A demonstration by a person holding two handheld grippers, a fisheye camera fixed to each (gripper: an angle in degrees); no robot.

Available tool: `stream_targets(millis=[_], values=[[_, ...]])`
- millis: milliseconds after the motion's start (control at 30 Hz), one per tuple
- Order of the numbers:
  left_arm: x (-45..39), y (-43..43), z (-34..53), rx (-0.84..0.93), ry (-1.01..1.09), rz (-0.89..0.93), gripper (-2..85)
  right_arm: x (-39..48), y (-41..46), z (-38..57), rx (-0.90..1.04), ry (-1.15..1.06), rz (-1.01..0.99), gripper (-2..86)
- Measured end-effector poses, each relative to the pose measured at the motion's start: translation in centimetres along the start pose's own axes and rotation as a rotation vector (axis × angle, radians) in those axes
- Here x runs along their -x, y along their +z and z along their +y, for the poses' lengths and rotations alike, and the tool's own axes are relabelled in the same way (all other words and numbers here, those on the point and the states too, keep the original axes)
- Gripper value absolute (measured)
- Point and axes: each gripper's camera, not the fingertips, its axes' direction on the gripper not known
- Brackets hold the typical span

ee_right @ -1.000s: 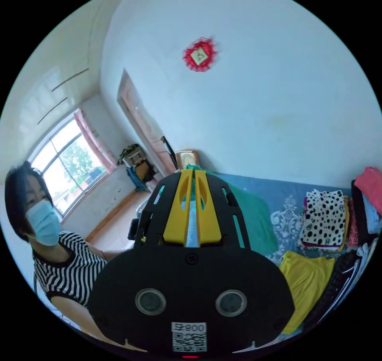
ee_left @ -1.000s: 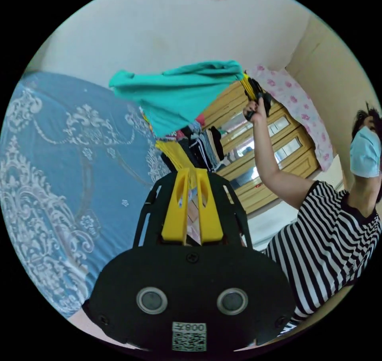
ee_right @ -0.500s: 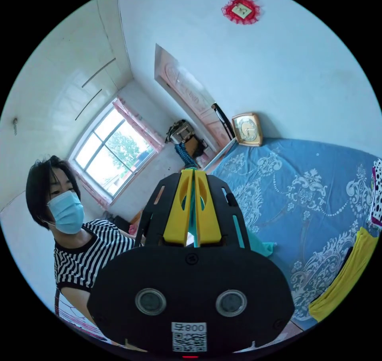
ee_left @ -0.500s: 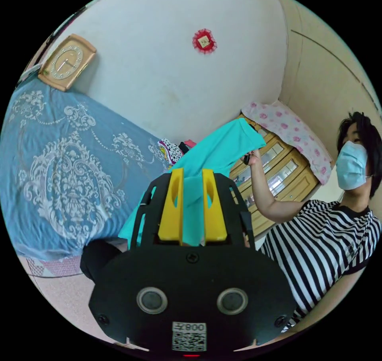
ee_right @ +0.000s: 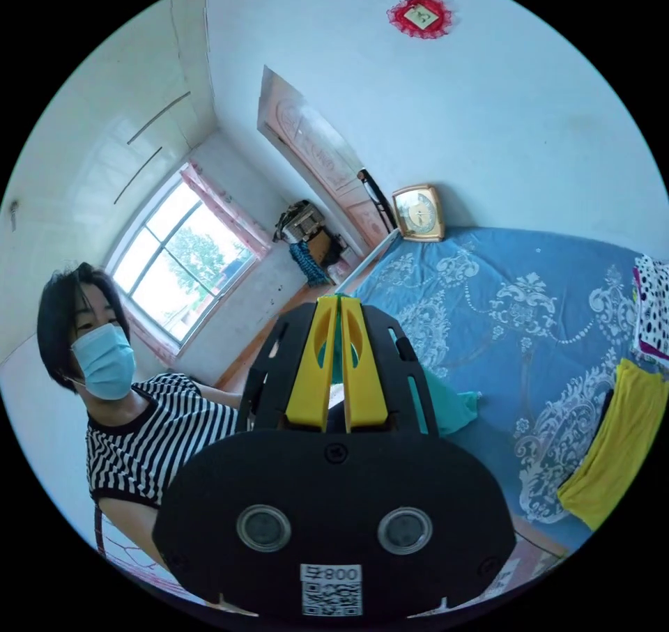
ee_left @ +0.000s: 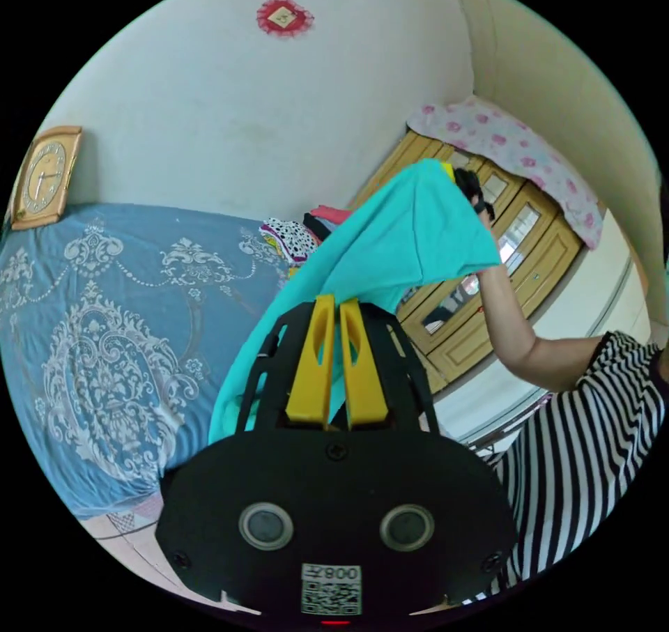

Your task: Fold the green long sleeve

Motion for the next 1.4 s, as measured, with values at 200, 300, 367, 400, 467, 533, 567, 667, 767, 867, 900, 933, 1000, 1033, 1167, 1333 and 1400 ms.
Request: stream_targets(millis=[200, 300, 367, 400, 467, 533, 567, 667, 767, 867, 900, 933, 1000, 1033, 1167, 1333, 1400], values=[[-4.8, -2.6, -8.2, -0.053, 0.085, 0.047, 0.7, -0.7, -3.0, 3.9, -0.073, 0.127, 0.059, 1.5], [-7.5, -2.0, -12.5, -0.018, 0.147, 0.038, 0.5, 0.6, -3.8, 6.3, -0.16, 0.119, 0.001, 2.7], [-9.1, -1.3, -14.6, 0.008, 0.17, 0.011, 0.5, 4.2, -4.1, 7.7, -0.229, 0.039, 0.013, 5.3], [-10.1, -0.8, -15.8, 0.019, 0.186, 0.003, 0.5, 5.4, -4.0, 8.0, -0.243, 0.012, 0.04, 6.3], [-11.3, 0.1, -17.4, 0.035, 0.198, 0.004, 0.5, 10.9, -2.3, 8.6, -0.255, -0.078, 0.212, 8.8], [-12.3, 1.1, -18.7, 0.042, 0.198, 0.004, 0.5, 14.6, 0.4, 8.8, -0.236, -0.152, 0.292, 9.8], [-12.8, 1.7, -19.4, 0.044, 0.191, 0.006, 0.5, 16.6, 2.5, 8.7, -0.196, -0.192, 0.343, 10.4], [-14.2, 2.9, -21.3, 0.056, 0.18, 0.014, 0.5, 19.7, 7.2, 8.5, -0.107, -0.238, 0.552, 11.4], [-15.7, 3.7, -22.9, 0.067, 0.194, -0.004, 0.5, 21.1, 9.2, 8.3, -0.114, -0.225, 0.61, 11.3], [-17.0, 4.1, -24.1, 0.066, 0.212, -0.033, 0.4, 21.9, 9.9, 8.2, -0.128, -0.208, 0.645, 9.4], [-17.3, 4.2, -24.6, 0.063, 0.21, -0.039, 0.4, 22.0, 10.1, 8.1, -0.119, -0.203, 0.651, 8.9], [-17.4, 4.2, -24.8, 0.062, 0.208, -0.036, 0.4, 22.2, 10.5, 8.0, -0.107, -0.196, 0.671, 7.5], [-17.9, 4.5, -25.7, 0.061, 0.205, -0.036, 0.4, 22.5, 10.9, 7.9, -0.095, -0.192, 0.688, 4.8], [-17.9, 4.6, -25.9, 0.06, 0.204, -0.038, 0.4, 22.8, 10.9, 7.8, -0.087, -0.188, 0.689, 3.4], [-18.2, 4.5, -27.1, 0.049, 0.2, -0.042, 0.5, 23.6, 10.0, 7.0, -0.049, -0.18, 0.631, 1.6], [-17.4, 4.2, -28.2, 0.035, 0.165, 0.009, 0.5, 23.9, 8.3, 5.6, 0.038, -0.154, 0.425, 1.0], [-17.3, 4.3, -28.8, 0.031, 0.158, 0.039, 0.5, 23.6, 7.7, 5.3, 0.056, -0.133, 0.381, 0.9]])
